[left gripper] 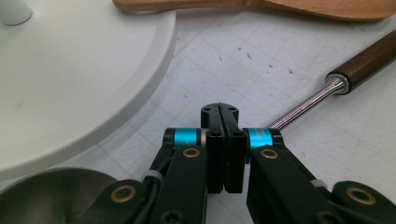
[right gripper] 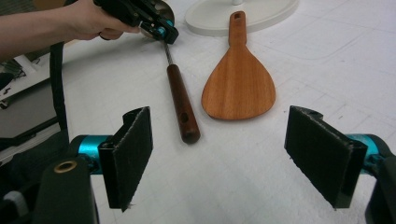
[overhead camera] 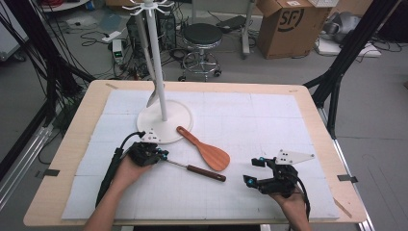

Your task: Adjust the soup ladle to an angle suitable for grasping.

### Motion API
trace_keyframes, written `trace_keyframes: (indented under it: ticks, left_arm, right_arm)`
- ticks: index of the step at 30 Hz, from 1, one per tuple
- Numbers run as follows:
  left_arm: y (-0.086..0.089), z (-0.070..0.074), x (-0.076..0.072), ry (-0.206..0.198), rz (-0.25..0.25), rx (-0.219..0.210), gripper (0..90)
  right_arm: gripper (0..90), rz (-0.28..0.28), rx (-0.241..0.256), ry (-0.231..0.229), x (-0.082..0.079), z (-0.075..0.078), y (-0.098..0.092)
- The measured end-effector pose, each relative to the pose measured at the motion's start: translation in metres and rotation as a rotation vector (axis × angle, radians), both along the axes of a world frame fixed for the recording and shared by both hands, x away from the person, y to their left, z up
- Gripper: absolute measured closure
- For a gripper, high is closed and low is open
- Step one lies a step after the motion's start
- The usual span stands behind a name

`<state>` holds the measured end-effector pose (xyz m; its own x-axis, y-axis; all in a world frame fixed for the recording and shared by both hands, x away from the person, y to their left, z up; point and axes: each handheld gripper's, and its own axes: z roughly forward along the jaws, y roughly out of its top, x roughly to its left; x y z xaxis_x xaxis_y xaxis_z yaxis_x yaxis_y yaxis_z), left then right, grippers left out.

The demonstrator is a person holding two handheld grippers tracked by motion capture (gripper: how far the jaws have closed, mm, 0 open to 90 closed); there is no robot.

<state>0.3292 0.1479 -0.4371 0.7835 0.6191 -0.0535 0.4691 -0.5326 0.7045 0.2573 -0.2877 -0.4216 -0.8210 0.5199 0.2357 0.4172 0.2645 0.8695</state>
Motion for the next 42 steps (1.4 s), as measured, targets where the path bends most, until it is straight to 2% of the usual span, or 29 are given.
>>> trace_keyframes:
  ticks: [14, 19, 30, 37, 42]
  left_arm:
    - [0.002, 0.001, -0.001, 0.005, 0.002, 0.004, 89.3]
    - [0.004, 0.001, 0.001, 0.009, 0.024, 0.008, 89.2]
    - [0.006, 0.000, 0.001, 0.016, 0.034, 0.018, 89.3]
    - [0.006, 0.001, -0.005, 0.009, 0.031, 0.051, 89.3]
    - [0.006, 0.002, -0.012, 0.000, 0.019, 0.064, 89.4]
  right_arm:
    - [23.0, -0.001, 0.008, -0.006, -0.001, 0.001, -0.001]
    - [23.0, 0.003, 0.005, -0.005, -0.001, 0.000, 0.000]
    - [23.1, 0.002, 0.009, -0.003, -0.001, 0.001, -0.001]
    - [23.2, 0.000, 0.032, -0.005, -0.001, 0.002, -0.004]
    - [23.2, -0.003, 0.031, -0.004, -0.001, 0.002, -0.004]
